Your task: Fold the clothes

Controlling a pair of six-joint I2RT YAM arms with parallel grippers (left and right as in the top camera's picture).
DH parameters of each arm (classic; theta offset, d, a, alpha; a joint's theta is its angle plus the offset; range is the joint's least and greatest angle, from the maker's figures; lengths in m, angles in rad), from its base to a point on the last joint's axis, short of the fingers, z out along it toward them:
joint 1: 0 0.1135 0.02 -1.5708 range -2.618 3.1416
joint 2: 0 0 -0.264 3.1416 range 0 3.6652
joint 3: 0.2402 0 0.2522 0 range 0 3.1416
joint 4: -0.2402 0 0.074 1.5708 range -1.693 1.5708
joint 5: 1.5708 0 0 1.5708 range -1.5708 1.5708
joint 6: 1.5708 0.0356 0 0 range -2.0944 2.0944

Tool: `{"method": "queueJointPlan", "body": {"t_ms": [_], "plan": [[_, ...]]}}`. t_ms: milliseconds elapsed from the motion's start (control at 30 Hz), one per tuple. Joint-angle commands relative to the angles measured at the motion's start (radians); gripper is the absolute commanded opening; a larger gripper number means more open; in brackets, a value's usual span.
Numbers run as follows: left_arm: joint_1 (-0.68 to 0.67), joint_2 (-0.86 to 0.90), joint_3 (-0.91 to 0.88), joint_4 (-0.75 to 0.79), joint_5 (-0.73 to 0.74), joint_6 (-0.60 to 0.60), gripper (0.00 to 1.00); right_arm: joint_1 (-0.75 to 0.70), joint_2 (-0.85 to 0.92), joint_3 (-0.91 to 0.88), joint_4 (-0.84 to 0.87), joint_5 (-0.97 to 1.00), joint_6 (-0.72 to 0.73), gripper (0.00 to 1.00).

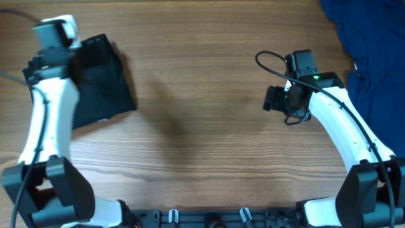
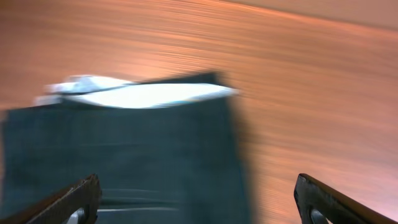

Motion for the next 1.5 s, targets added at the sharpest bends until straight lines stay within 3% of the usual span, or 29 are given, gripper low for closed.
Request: {"method": "queueJointPlan", "body": {"t_ms": [0, 67, 167, 333, 400, 600, 767, 1267, 1467], "plan": [[-0.209, -0.028, 0.019, -0.058, 0.079, -0.037, 1.0, -0.002, -0.017, 0.006, 0.125, -0.097, -0.083, 1.0], [-0.278, -0.028, 0.019, -0.157, 0.174, -0.092, 1.0, -0.002, -0.017, 0.015, 0.18, -0.096, -0.101, 1.0], [-0.272, -0.037, 0.02, -0.442, 0.233, -0.145, 1.0, -0.004, -0.059, 0.097, 0.075, -0.052, -0.095, 1.0], [-0.21, -0.129, 0.019, -0.777, 0.233, -0.238, 1.0, -0.004, -0.363, 0.107, -0.053, 0.026, -0.009, 1.0], [-0.202, -0.225, 0.017, -0.76, 0.231, -0.232, 1.0, -0.004, -0.512, 0.078, -0.067, 0.041, -0.013, 1.0], [-0.235, -0.722, -0.125, -0.499, 0.217, -0.207, 1.0, -0.004, -0.901, -0.116, -0.003, 0.048, -0.075, 1.0], [-0.235, -1.045, -0.208, -0.498, 0.16, -0.214, 1.0, -0.004, -0.996, -0.18, -0.071, 0.048, -0.081, 1.0], [-0.235, -1.101, -0.208, -0.498, 0.161, -0.214, 1.0, -0.004, -0.988, -0.18, -0.087, 0.048, -0.082, 1.0], [-0.235, -1.101, -0.208, -0.499, 0.161, -0.214, 1.0, -0.004, -1.129, -0.217, -0.018, 0.005, -0.382, 1.0]]}}
